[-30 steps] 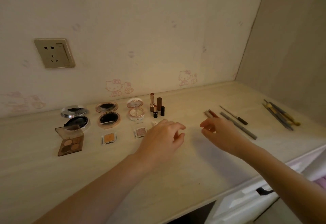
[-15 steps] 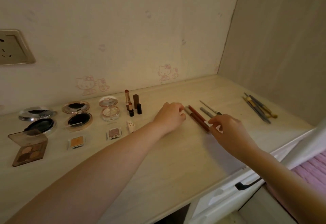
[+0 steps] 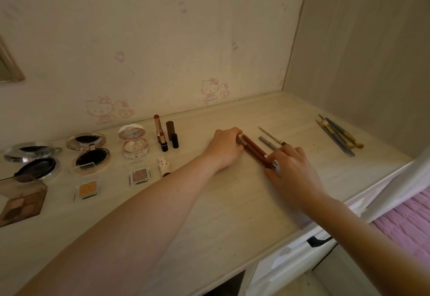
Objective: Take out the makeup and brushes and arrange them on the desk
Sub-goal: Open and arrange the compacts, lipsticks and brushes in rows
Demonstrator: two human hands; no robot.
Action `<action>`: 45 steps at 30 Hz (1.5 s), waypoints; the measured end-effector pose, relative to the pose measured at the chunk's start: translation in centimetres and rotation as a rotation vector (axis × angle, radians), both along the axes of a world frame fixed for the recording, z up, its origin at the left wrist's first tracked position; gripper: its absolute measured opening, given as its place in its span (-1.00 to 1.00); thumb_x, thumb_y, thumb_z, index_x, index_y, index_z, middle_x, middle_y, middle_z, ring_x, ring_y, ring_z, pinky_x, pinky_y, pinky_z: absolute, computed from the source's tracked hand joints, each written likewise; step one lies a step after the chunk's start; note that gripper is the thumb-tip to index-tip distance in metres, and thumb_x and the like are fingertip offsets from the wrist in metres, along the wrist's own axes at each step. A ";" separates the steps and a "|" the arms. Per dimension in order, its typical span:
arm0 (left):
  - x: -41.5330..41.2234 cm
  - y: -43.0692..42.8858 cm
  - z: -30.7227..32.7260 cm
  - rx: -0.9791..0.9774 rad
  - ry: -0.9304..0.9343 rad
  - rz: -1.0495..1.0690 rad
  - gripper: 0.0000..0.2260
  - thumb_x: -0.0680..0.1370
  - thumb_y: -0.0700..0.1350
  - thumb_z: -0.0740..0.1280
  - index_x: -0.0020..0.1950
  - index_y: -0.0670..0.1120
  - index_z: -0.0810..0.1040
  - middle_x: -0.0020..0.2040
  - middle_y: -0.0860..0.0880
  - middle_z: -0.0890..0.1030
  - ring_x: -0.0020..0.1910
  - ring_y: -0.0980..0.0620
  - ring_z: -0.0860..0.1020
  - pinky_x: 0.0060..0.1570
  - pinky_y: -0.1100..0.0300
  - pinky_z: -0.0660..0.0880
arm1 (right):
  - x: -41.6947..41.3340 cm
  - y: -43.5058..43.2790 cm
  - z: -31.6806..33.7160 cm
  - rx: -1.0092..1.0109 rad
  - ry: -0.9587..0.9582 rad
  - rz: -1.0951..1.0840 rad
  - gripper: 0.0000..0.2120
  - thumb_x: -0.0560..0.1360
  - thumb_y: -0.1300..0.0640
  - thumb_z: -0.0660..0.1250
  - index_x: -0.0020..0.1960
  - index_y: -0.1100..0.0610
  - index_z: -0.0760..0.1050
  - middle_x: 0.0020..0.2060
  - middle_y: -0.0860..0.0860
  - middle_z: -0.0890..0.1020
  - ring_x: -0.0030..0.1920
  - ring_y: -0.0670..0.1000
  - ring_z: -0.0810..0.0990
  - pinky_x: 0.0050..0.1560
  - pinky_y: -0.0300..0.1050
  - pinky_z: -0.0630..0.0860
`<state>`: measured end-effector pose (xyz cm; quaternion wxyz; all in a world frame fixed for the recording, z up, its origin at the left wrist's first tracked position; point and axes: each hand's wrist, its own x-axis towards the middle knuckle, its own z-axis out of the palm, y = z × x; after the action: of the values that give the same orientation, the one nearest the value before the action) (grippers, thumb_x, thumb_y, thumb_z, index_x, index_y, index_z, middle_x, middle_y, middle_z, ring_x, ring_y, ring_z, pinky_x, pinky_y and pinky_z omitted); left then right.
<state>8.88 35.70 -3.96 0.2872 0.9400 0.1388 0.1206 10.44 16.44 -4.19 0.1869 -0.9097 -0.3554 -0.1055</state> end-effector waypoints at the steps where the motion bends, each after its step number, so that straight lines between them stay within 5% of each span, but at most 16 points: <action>1: -0.2 0.0 0.0 0.017 0.000 -0.008 -0.63 0.53 -0.14 0.27 0.35 -0.08 0.46 0.26 -0.12 0.55 0.33 -0.13 0.38 0.30 0.04 0.37 | 0.0 0.0 0.0 0.001 0.009 -0.004 -0.69 0.55 -0.01 0.28 0.24 0.09 0.48 0.17 -0.02 0.46 0.21 -0.01 0.35 0.10 -0.18 0.42; 8: -1.9 0.7 0.1 0.144 0.019 -0.028 -0.73 0.57 -0.13 0.30 0.27 -0.05 0.54 0.18 -0.10 0.52 0.24 -0.09 0.40 0.23 0.08 0.40 | -0.1 -0.1 0.1 -0.021 0.006 -0.012 -0.77 0.53 0.00 0.30 0.15 0.06 0.54 0.17 -0.02 0.46 0.19 -0.01 0.35 0.09 -0.27 0.31; 13: -3.9 1.2 0.9 0.151 -0.014 -0.078 -0.86 0.55 -0.09 0.35 0.09 -0.02 0.61 0.07 -0.04 0.50 0.13 -0.02 0.39 0.09 0.18 0.37 | -1.0 -0.5 0.4 0.017 -0.025 -0.001 -0.78 0.50 0.04 0.36 0.12 0.06 0.54 0.10 -0.01 0.53 0.13 0.01 0.40 0.12 -0.16 0.43; 18: -6.4 1.9 2.9 0.058 -0.031 -0.099 -0.95 0.50 -0.08 0.40 -0.05 0.03 0.60 0.02 0.01 0.52 0.08 0.04 0.43 0.04 0.23 0.33 | -2.0 -0.7 1.2 0.146 0.045 0.031 -0.85 0.49 0.08 0.37 0.06 0.04 0.53 -0.09 -0.06 0.59 -0.01 -0.04 0.53 -0.07 -0.23 0.49; 26: -12.0 3.5 5.8 -0.308 -0.113 -0.051 -0.93 0.49 -0.08 0.44 -0.05 0.03 0.61 -0.05 0.03 0.67 -0.01 0.13 0.59 -0.02 0.22 0.46 | -4.9 0.6 3.0 0.293 0.196 0.154 -0.87 0.48 0.12 0.39 -0.03 -0.07 0.50 -0.18 -0.23 0.58 -0.13 -0.28 0.56 -0.20 -0.47 0.45; 30: -14.4 4.4 6.3 -0.511 -0.185 0.002 -0.91 0.51 -0.17 0.42 -0.01 -0.03 0.60 -0.07 -0.01 0.71 0.00 0.09 0.65 0.12 0.17 0.52 | -6.6 2.3 3.6 0.305 0.319 0.178 -0.86 0.49 0.12 0.37 0.02 -0.06 0.51 -0.12 -0.19 0.61 -0.06 -0.24 0.58 -0.18 -0.45 0.46; 39: -19.3 6.1 6.6 -1.010 -0.514 0.139 -0.79 0.50 -0.27 0.40 0.13 -0.21 0.56 -0.06 -0.18 0.69 -0.04 -0.11 0.68 -0.02 0.09 0.62 | -11.0 6.5 5.2 0.335 0.528 0.276 -0.80 0.45 0.16 0.43 0.00 -0.08 0.53 -0.09 -0.15 0.63 -0.08 -0.18 0.63 -0.04 -0.25 0.58; 45: -21.8 7.1 6.2 -1.242 -0.682 0.144 -0.74 0.53 -0.20 0.38 0.15 -0.32 0.54 -0.04 -0.24 0.68 -0.06 -0.12 0.68 -0.12 0.14 0.60 | -14.3 9.7 5.2 0.471 0.649 0.347 -0.84 0.42 0.20 0.47 -0.07 0.00 0.57 -0.17 -0.08 0.67 -0.15 -0.17 0.64 -0.19 -0.32 0.58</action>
<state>-12.88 42.78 2.28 0.7887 0.5009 0.1460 0.3252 -3.84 26.15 0.96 0.5060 -0.7551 -0.3924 0.1406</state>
